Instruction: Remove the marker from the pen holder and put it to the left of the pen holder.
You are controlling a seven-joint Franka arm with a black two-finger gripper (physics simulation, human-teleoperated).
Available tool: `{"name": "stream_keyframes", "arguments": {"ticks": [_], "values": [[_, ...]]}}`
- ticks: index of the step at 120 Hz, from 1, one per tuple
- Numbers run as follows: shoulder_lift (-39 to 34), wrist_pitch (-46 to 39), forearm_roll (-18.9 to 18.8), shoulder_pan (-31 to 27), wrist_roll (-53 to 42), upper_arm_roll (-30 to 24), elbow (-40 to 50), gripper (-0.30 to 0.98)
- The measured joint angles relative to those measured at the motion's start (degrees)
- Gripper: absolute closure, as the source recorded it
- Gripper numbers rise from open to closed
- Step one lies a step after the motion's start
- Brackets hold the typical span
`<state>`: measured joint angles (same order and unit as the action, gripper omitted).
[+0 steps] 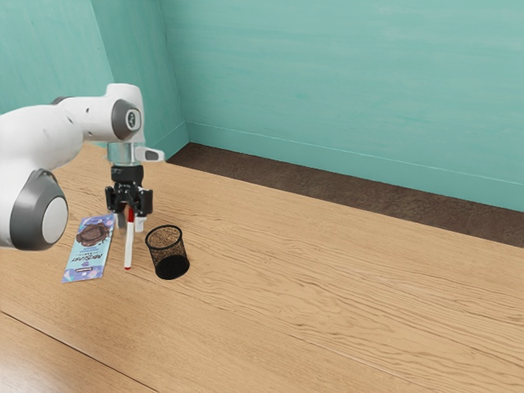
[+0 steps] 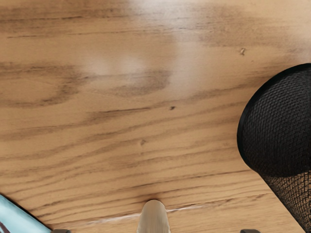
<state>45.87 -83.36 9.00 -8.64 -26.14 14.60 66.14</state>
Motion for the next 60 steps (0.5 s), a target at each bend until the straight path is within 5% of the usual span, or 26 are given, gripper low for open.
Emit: {"name": "stream_keyframes", "arguments": {"ticks": [15,42,60], "values": [[-3.4,-3.8,0.0,2.8,-1.2,1.3,-0.2,0.14],[-30.4,-16.3,-2.1,15.2,-3.0,1.6,23.7,0.05],[-34.4,-19.5,-3.6,16.3,-3.8,1.2,26.2,0.02]]}}
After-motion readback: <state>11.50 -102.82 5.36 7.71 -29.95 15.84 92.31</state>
